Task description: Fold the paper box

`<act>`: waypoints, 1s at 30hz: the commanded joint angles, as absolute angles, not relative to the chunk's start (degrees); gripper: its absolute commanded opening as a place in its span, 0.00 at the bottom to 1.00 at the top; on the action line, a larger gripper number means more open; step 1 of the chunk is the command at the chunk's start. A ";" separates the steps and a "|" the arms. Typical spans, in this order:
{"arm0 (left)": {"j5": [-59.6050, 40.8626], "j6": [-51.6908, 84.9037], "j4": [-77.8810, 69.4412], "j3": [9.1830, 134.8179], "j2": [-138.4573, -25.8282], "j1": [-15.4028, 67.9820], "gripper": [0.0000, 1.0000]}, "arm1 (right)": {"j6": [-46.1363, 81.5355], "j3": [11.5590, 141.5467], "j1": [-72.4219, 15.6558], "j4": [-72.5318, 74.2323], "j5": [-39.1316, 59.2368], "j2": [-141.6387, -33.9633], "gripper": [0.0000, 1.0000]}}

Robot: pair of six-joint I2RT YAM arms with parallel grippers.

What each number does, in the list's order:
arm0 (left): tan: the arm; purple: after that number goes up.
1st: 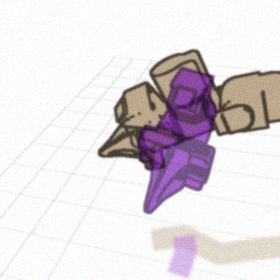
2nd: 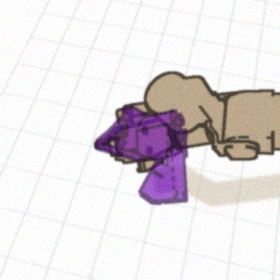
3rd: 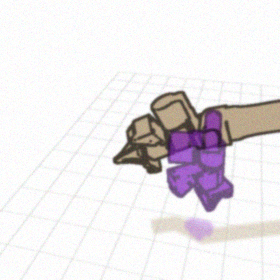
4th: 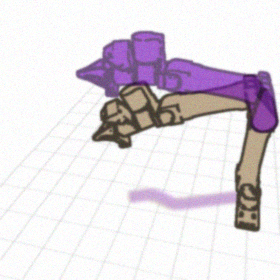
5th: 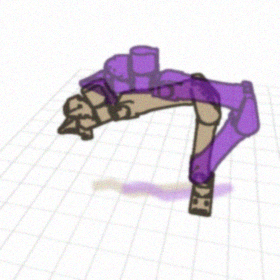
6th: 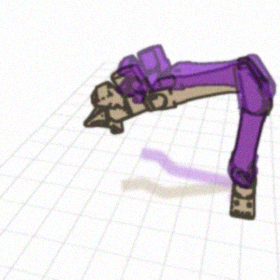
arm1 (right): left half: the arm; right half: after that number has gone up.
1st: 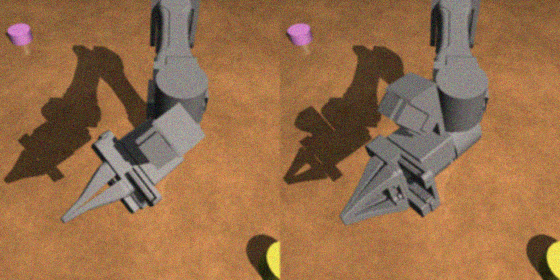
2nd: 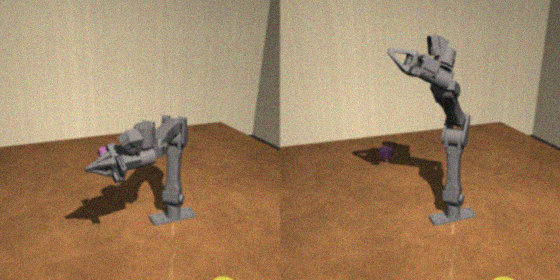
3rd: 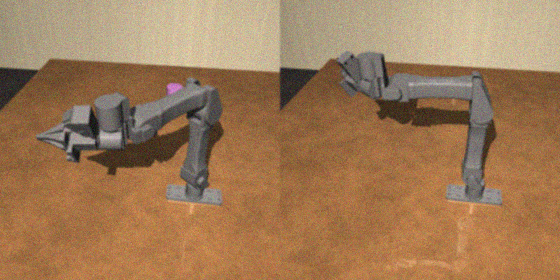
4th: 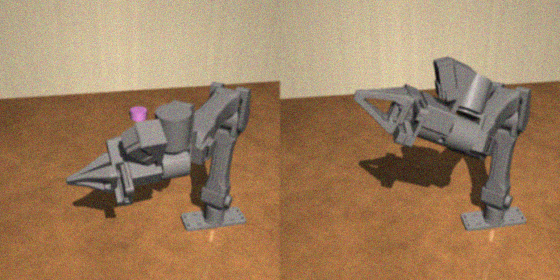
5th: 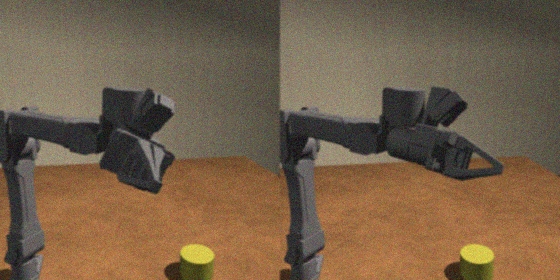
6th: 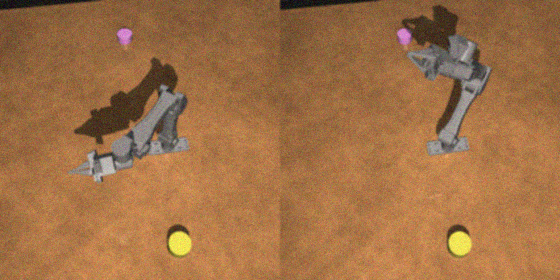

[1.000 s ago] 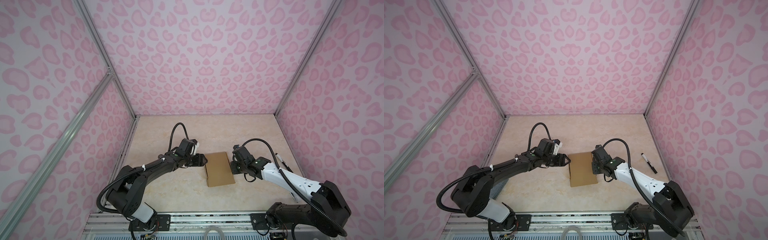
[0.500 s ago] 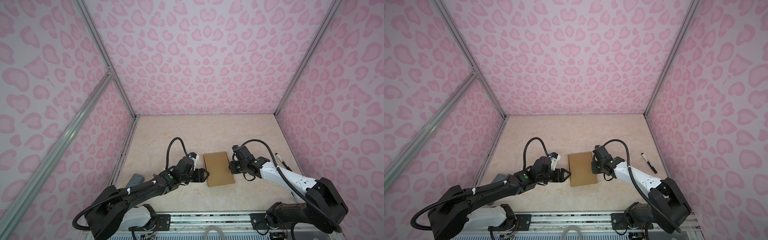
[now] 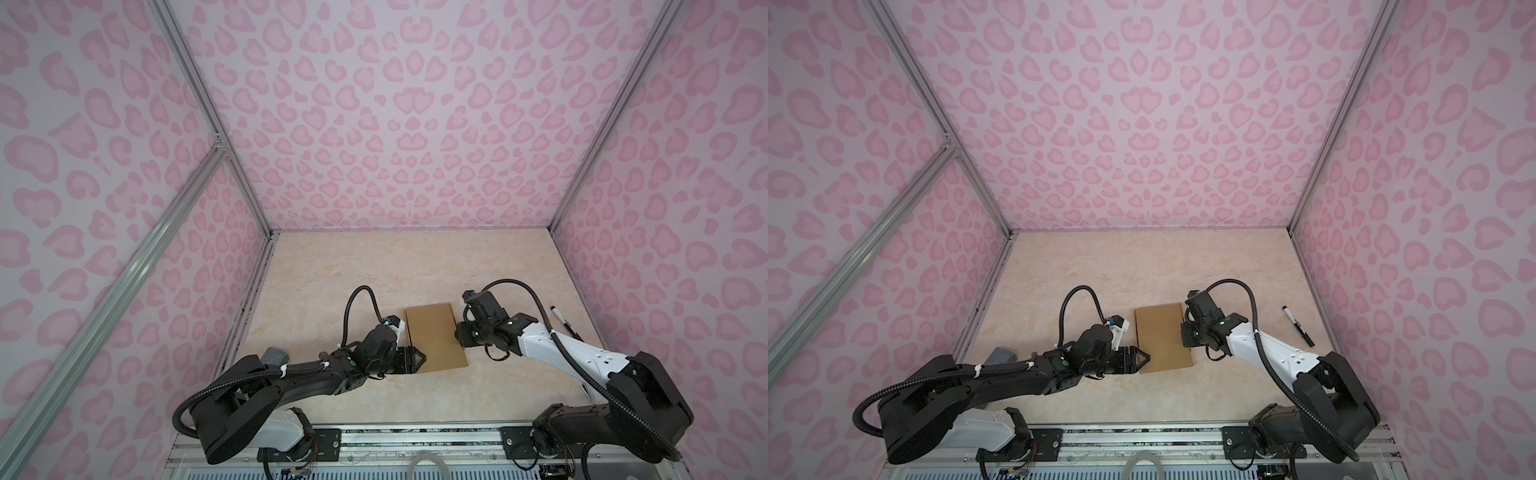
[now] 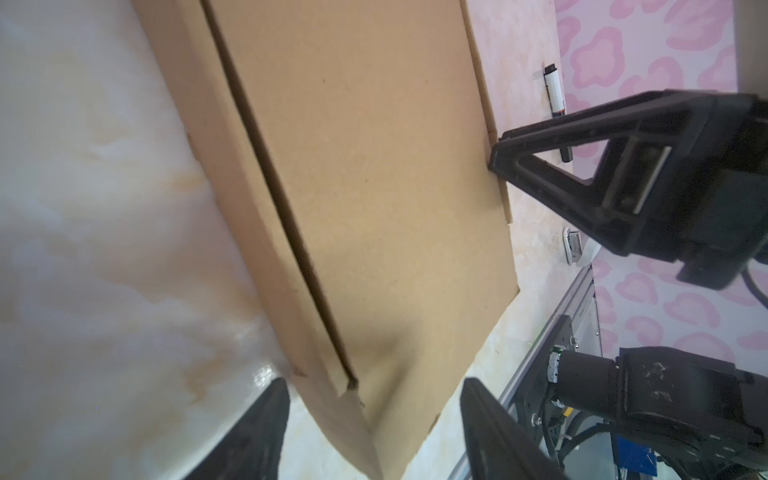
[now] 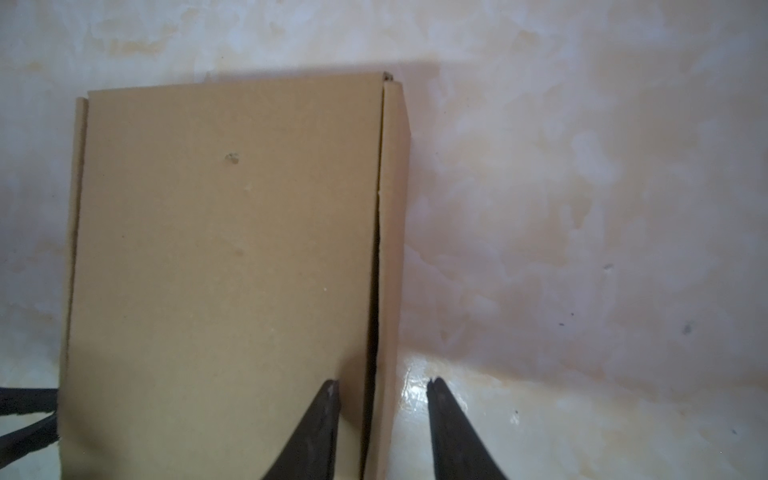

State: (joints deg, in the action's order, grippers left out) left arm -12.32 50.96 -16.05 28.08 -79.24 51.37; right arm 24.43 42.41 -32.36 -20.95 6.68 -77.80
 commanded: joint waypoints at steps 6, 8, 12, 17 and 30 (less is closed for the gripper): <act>-13.18 53.13 -23.23 27.42 -82.52 51.57 0.67 | 24.55 41.73 -32.41 -21.01 7.11 -78.29 0.38; -13.23 53.18 -23.67 27.60 -82.82 51.68 0.67 | 24.57 41.70 -32.37 -21.02 7.14 -78.29 0.38; -13.67 53.53 -24.45 28.10 -83.81 51.94 0.67 | 24.90 41.66 -32.39 -20.91 7.40 -78.39 0.38; -13.65 53.68 -24.88 28.03 -84.08 52.03 0.66 | 25.09 41.38 -32.42 -20.79 7.86 -78.84 0.38; -11.70 52.04 -19.48 27.86 -79.53 51.98 0.66 | 26.01 41.32 -32.43 -28.02 6.09 -71.28 0.40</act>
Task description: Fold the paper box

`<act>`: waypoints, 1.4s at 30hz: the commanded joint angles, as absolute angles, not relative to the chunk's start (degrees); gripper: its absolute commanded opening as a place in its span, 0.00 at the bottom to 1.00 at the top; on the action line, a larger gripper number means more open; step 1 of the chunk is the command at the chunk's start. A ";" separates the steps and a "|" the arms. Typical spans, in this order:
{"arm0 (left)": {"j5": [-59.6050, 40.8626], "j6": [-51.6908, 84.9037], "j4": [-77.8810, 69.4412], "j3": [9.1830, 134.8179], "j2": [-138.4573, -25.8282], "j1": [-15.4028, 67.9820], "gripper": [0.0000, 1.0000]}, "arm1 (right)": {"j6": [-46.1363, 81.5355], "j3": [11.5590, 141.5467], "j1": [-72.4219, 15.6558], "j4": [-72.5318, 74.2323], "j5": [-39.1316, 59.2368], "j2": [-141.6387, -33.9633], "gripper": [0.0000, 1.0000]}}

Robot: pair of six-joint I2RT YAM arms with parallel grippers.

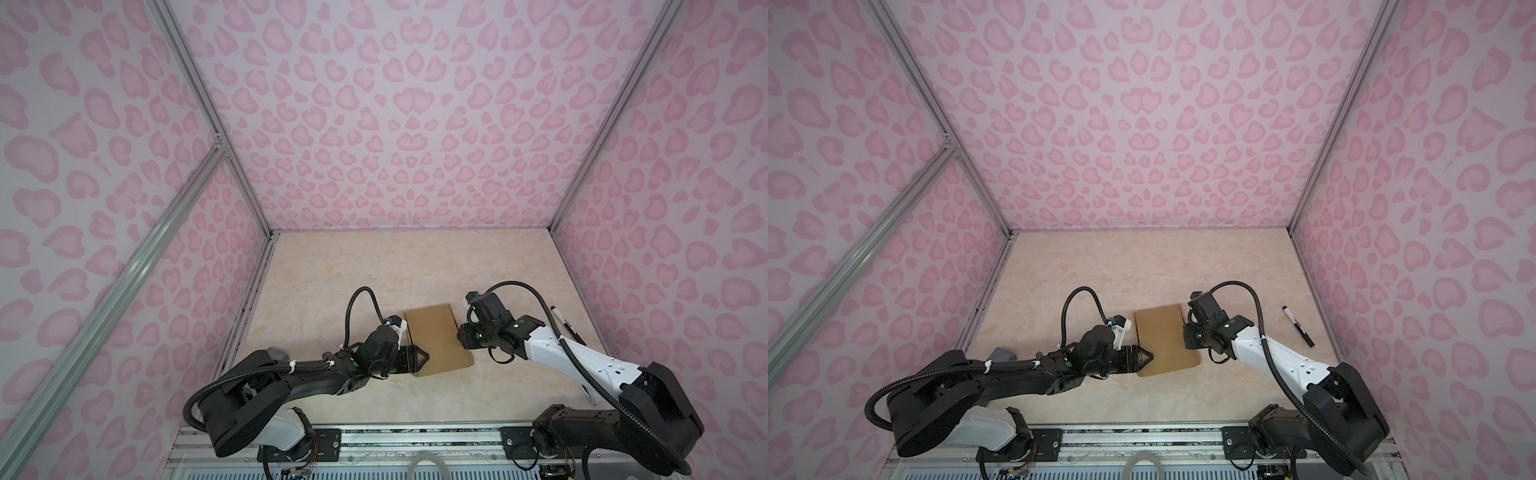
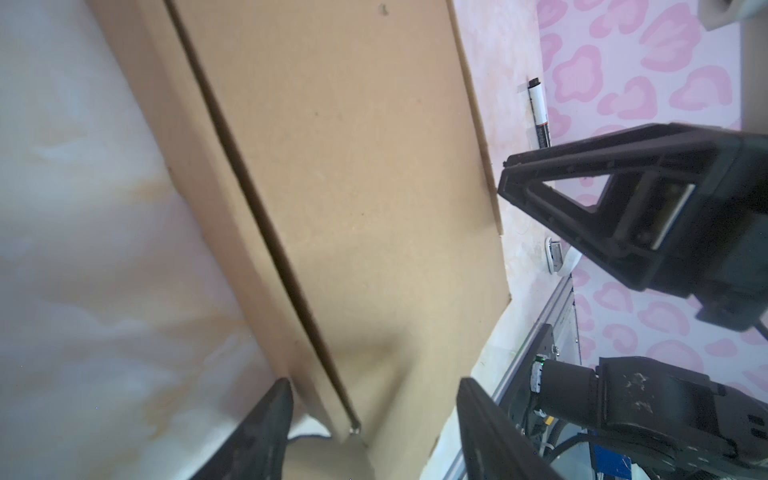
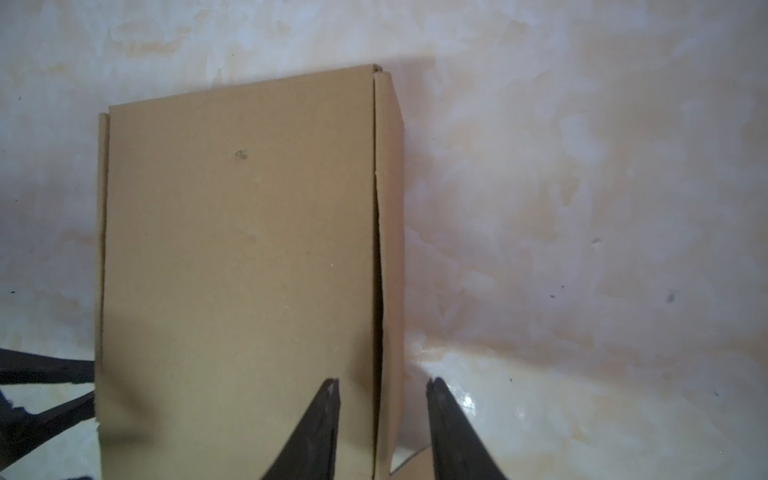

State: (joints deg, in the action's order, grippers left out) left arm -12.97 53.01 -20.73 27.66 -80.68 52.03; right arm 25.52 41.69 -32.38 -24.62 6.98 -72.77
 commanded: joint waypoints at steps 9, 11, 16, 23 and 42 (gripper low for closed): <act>-13.26 54.05 -18.08 28.64 -77.66 52.18 0.66 | 28.72 37.34 -32.89 -28.87 11.60 -64.92 0.45; -13.27 54.23 -17.94 28.74 -77.52 52.38 0.66 | 29.18 36.63 -33.71 -28.75 11.60 -64.38 0.45; -13.88 54.69 -18.81 29.91 -78.38 53.03 0.66 | 30.11 35.94 -35.02 -27.82 11.62 -65.16 0.46; -13.78 54.56 -19.14 30.50 -79.88 53.79 0.66 | 30.20 35.17 -35.99 -27.25 10.04 -66.91 0.46; -13.27 52.43 -16.59 30.49 -78.91 54.37 0.65 | 27.70 35.90 -35.43 -29.31 7.51 -67.12 0.48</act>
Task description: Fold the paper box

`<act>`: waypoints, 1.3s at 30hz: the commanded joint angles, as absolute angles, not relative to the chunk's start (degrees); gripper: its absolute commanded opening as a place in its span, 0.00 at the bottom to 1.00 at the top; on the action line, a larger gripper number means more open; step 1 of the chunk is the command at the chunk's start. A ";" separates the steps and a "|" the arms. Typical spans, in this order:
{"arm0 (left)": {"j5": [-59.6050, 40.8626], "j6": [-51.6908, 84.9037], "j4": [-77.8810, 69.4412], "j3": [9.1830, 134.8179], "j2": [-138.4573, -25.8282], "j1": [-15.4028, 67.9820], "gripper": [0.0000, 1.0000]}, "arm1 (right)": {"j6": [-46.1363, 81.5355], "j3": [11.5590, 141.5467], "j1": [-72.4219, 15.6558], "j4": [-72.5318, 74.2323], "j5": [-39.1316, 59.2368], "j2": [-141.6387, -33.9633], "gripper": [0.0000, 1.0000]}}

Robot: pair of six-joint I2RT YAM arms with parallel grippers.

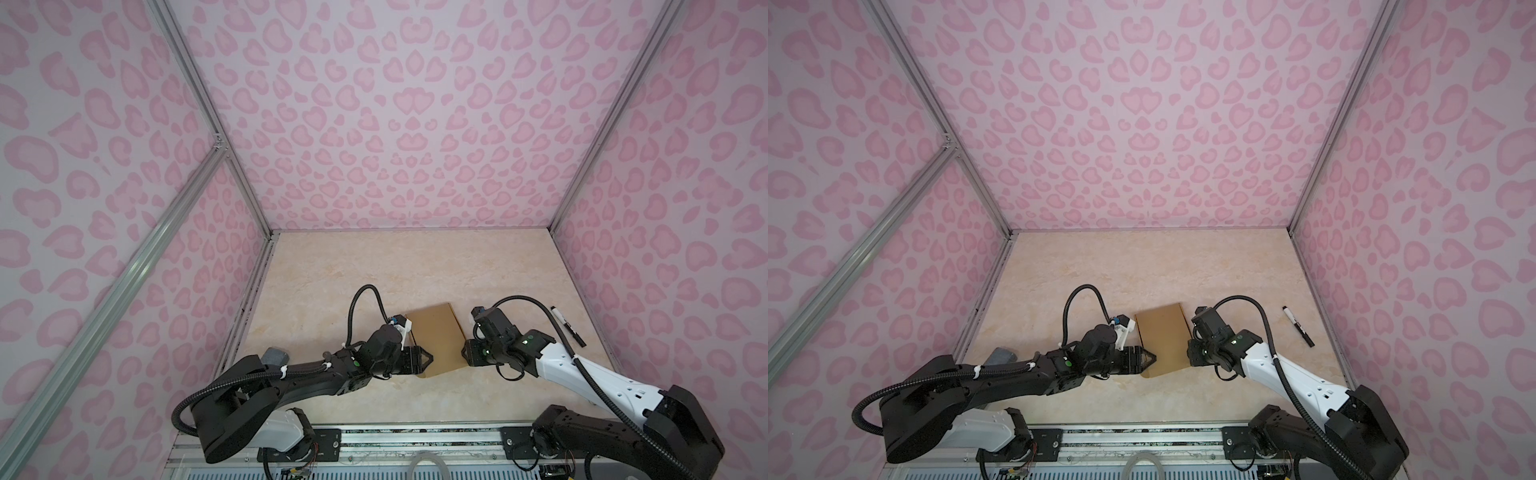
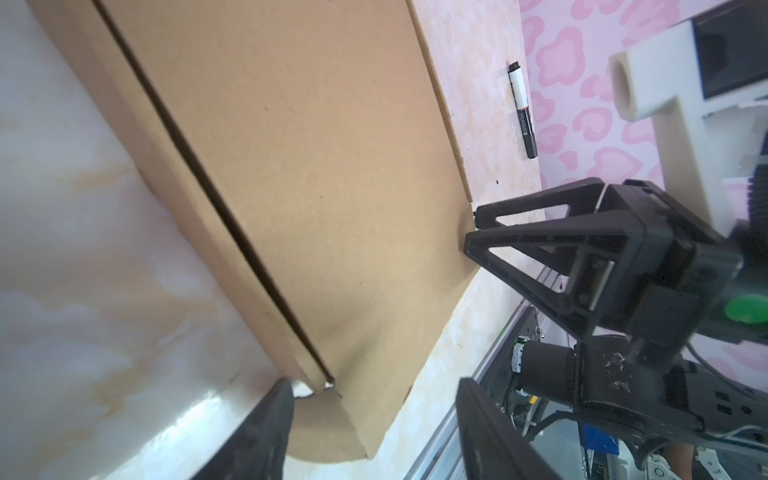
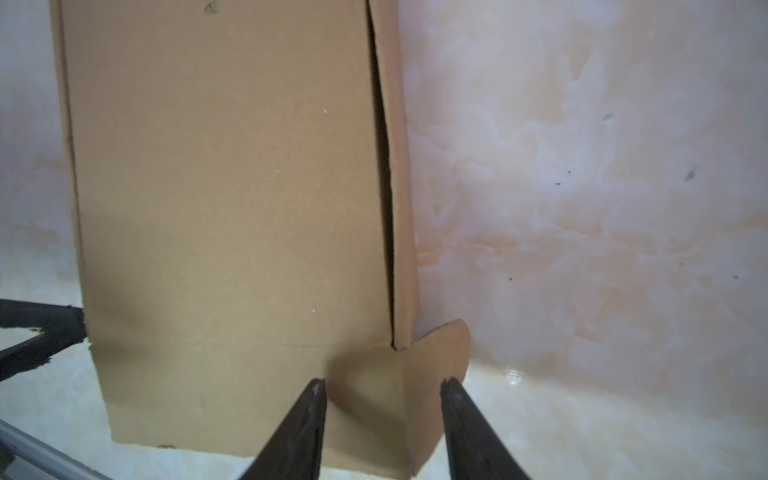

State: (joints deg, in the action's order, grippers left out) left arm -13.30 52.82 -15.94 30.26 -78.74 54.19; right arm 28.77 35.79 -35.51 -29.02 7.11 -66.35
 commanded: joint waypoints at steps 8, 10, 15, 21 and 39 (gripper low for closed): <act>-13.89 52.36 -17.30 31.22 -80.77 55.19 0.65 | 28.21 35.32 -35.07 -27.14 10.27 -68.89 0.49; -13.93 52.25 -17.30 31.28 -80.80 55.20 0.65 | 28.21 35.16 -34.98 -26.83 11.01 -68.87 0.49; -13.41 51.25 -15.83 31.41 -79.93 55.20 0.64 | 27.46 36.03 -34.14 -29.04 9.95 -67.44 0.50; -13.26 51.26 -15.90 30.89 -79.08 55.20 0.64 | 27.86 33.33 -32.70 -26.29 8.61 -64.07 0.54; -13.80 51.35 -16.52 29.92 -79.42 55.20 0.64 | 26.54 32.50 -32.30 -21.56 15.14 -68.29 0.57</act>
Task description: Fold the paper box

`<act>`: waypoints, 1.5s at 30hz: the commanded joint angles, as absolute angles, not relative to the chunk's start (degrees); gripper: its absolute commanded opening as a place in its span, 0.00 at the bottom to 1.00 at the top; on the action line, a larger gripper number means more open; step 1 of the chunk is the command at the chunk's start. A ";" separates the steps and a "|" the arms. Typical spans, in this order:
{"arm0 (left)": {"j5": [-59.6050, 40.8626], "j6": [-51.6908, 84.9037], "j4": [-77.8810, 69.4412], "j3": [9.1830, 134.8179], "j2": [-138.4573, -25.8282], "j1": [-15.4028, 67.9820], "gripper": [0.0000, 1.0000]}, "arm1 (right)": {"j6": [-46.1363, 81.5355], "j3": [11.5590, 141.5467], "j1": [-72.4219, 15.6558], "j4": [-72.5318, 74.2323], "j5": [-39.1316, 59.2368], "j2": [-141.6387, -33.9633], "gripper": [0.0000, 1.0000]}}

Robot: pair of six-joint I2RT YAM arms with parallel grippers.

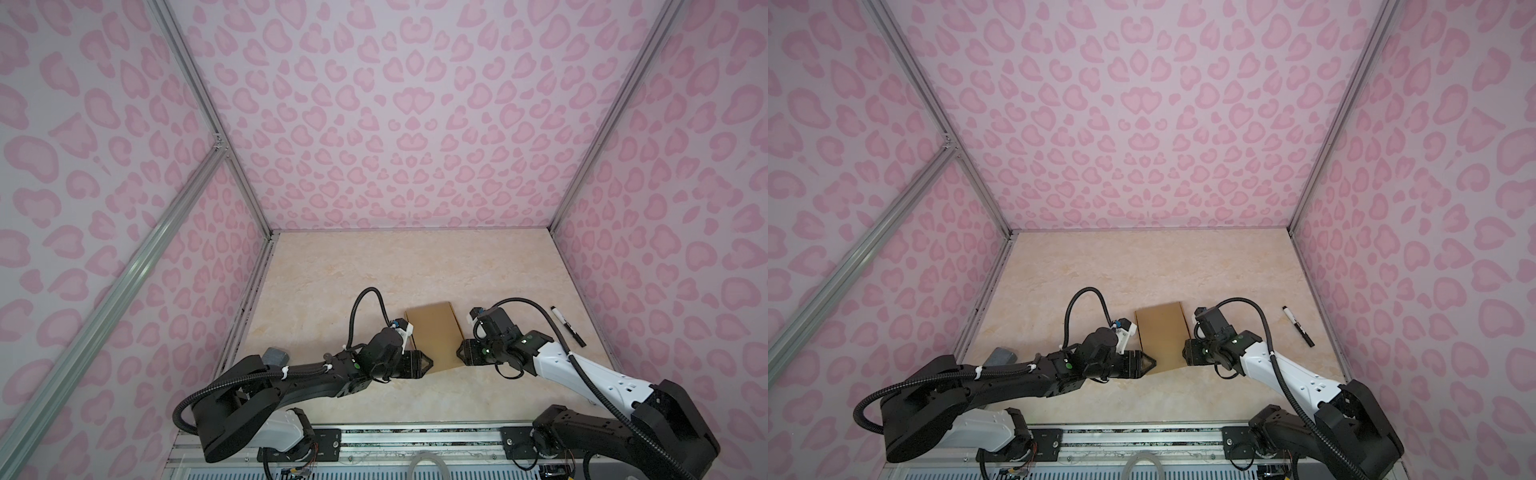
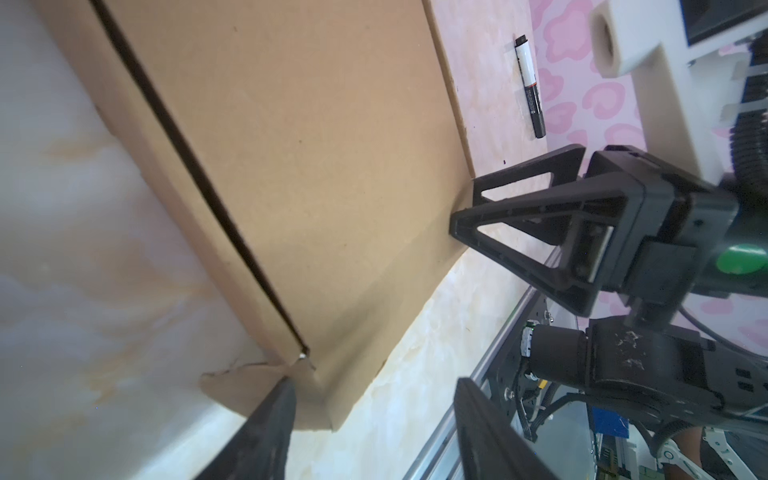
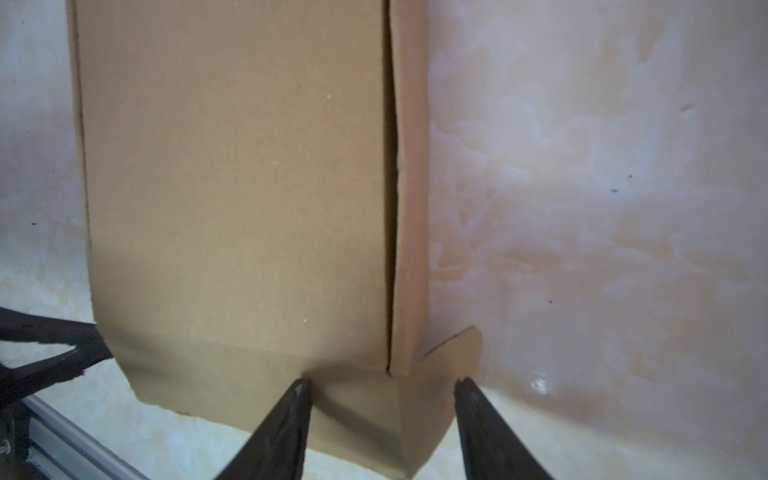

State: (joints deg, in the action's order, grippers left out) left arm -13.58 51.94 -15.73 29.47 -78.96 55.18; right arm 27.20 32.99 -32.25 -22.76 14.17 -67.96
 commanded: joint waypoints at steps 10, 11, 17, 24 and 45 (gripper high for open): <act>-11.63 50.52 -15.87 28.43 -75.39 55.20 0.63 | 27.91 30.65 -32.36 -20.67 9.75 -64.05 0.59; -11.60 50.39 -16.24 28.16 -75.11 55.20 0.63 | 28.33 29.68 -32.29 -18.95 10.28 -63.77 0.60; -13.45 50.47 -17.95 27.55 -76.48 55.20 0.63 | 28.73 29.32 -32.07 -16.33 14.01 -64.61 0.62; -13.79 49.64 -18.48 27.41 -78.02 55.20 0.63 | 27.51 29.37 -32.06 -15.82 15.57 -66.09 0.62; -13.57 46.31 -22.45 28.06 -80.75 55.18 0.62 | 26.81 30.80 -31.73 -14.44 15.81 -68.72 0.59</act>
